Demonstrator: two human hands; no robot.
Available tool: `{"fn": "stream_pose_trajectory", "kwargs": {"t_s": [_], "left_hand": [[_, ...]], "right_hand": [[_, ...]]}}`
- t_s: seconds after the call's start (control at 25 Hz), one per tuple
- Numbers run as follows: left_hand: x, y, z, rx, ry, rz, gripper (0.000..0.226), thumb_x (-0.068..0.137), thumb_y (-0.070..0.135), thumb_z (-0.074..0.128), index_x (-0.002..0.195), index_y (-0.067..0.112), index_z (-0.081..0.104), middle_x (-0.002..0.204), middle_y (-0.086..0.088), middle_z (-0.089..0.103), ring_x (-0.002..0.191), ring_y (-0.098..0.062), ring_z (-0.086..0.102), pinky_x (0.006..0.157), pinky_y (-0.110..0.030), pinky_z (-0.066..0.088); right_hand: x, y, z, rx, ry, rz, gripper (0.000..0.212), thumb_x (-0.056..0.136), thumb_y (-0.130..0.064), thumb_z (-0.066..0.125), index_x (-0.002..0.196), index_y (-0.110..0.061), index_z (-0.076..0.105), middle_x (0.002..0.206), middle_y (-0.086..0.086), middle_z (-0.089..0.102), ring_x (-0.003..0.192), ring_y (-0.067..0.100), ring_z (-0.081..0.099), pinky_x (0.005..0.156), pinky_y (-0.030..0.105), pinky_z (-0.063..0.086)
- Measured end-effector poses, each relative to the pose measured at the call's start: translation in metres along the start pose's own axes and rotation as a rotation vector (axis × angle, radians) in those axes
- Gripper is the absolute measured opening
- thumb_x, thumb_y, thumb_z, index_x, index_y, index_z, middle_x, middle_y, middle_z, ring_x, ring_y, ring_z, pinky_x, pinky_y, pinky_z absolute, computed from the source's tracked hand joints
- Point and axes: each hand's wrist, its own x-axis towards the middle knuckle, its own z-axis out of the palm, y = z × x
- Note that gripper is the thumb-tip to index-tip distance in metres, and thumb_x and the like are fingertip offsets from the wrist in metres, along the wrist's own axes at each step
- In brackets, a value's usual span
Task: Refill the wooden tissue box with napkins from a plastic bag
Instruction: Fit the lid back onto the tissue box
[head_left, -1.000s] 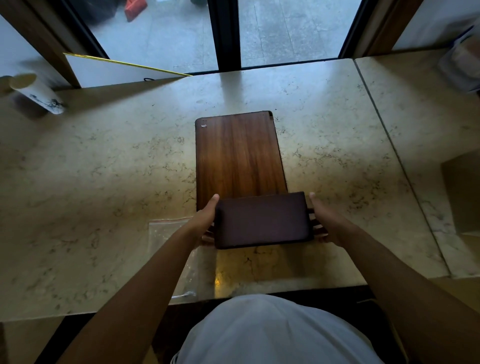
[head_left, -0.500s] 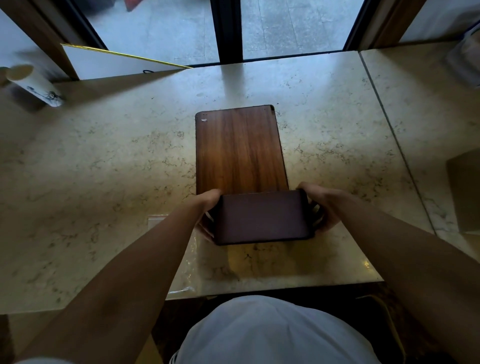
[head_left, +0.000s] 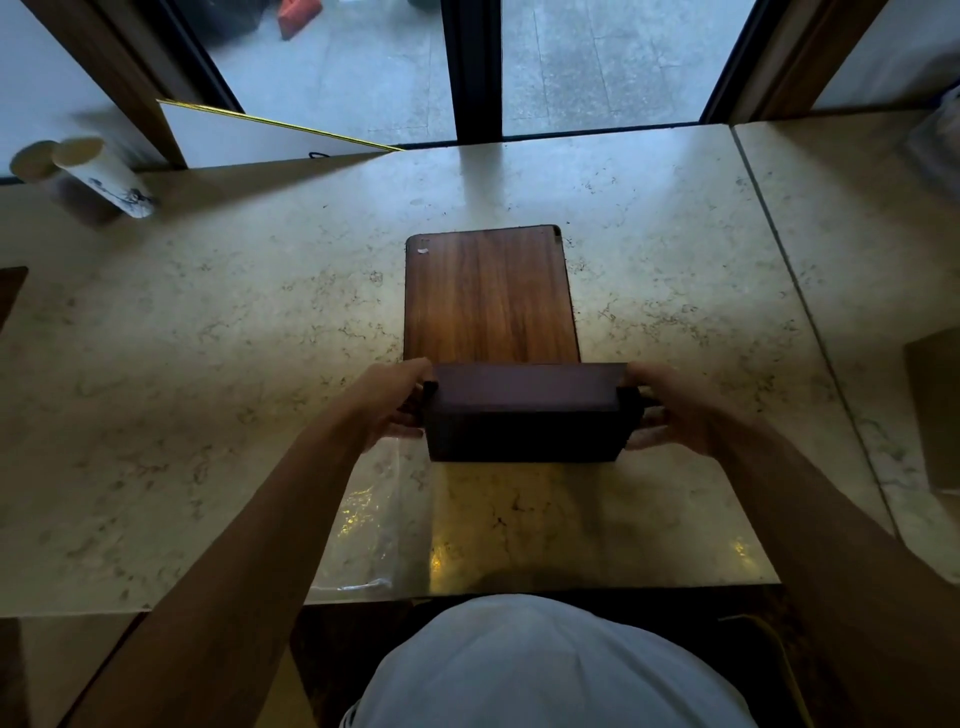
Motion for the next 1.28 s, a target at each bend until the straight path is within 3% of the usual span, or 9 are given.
{"fn": "stream_pose_trajectory", "kwargs": {"t_s": [0.08, 0.16, 0.28, 0.44, 0.64, 0.96, 1.28], "left_hand": [[-0.007, -0.012, 0.005, -0.157, 0.080, 0.090, 0.038, 0.083, 0.040, 0.071, 0.104, 0.008, 0.067, 0.104, -0.014, 0.073, 0.093, -0.026, 0.072, 0.071, -0.035, 0.061], [-0.011, -0.030, 0.016, -0.244, 0.222, 0.180, 0.035, 0.084, 0.041, 0.074, 0.100, 0.010, 0.069, 0.101, -0.010, 0.073, 0.094, -0.023, 0.071, 0.073, -0.034, 0.059], [-0.012, -0.057, 0.031, -0.353, 0.340, 0.267, 0.015, 0.085, 0.020, 0.078, 0.097, 0.014, 0.072, 0.099, -0.010, 0.074, 0.097, -0.027, 0.072, 0.083, -0.040, 0.061], [-0.013, -0.091, 0.043, -0.374, 0.353, 0.322, 0.026, 0.085, 0.003, 0.075, 0.106, 0.019, 0.074, 0.105, -0.010, 0.075, 0.098, -0.022, 0.073, 0.083, -0.037, 0.062], [-0.004, -0.108, 0.045, -0.333, 0.387, 0.299, 0.029, 0.087, 0.003, 0.073, 0.115, 0.009, 0.073, 0.109, -0.009, 0.073, 0.105, -0.025, 0.070, 0.087, -0.043, 0.061], [0.000, -0.116, 0.049, -0.272, 0.415, 0.276, 0.028, 0.088, -0.001, 0.071, 0.115, 0.004, 0.073, 0.102, -0.006, 0.072, 0.101, -0.025, 0.071, 0.090, -0.048, 0.060], [0.005, -0.115, 0.049, -0.136, 0.451, 0.287, 0.028, 0.087, 0.004, 0.073, 0.114, 0.010, 0.073, 0.107, -0.007, 0.072, 0.101, -0.021, 0.069, 0.084, -0.038, 0.060]], "right_hand": [[-0.003, 0.000, 0.002, 0.147, 0.028, -0.070, 0.039, 0.078, -0.031, 0.068, 0.112, -0.013, 0.063, 0.116, 0.014, 0.065, 0.094, 0.030, 0.071, 0.061, 0.037, 0.061], [-0.009, 0.004, 0.010, 0.267, 0.088, -0.138, 0.037, 0.087, -0.029, 0.069, 0.119, -0.014, 0.058, 0.120, 0.011, 0.065, 0.100, 0.025, 0.068, 0.061, 0.033, 0.060], [-0.017, 0.026, 0.024, 0.170, 0.250, -0.292, 0.049, 0.091, -0.015, 0.072, 0.136, -0.016, 0.054, 0.120, 0.006, 0.061, 0.107, 0.022, 0.064, 0.077, 0.038, 0.061], [-0.026, 0.054, 0.035, 0.082, 0.332, -0.409, 0.051, 0.090, 0.004, 0.066, 0.138, -0.012, 0.058, 0.120, 0.009, 0.066, 0.112, 0.025, 0.065, 0.090, 0.046, 0.060], [-0.024, 0.070, 0.042, 0.002, 0.353, -0.427, 0.048, 0.090, 0.006, 0.065, 0.135, -0.008, 0.061, 0.125, 0.015, 0.065, 0.115, 0.026, 0.064, 0.095, 0.051, 0.057], [-0.015, 0.084, 0.045, -0.020, 0.356, -0.402, 0.047, 0.089, 0.005, 0.066, 0.133, -0.011, 0.063, 0.123, 0.012, 0.067, 0.112, 0.025, 0.064, 0.091, 0.052, 0.059], [-0.011, 0.088, 0.045, -0.047, 0.376, -0.393, 0.046, 0.089, -0.001, 0.068, 0.132, -0.016, 0.063, 0.121, 0.007, 0.069, 0.111, 0.020, 0.065, 0.090, 0.047, 0.060]]}}
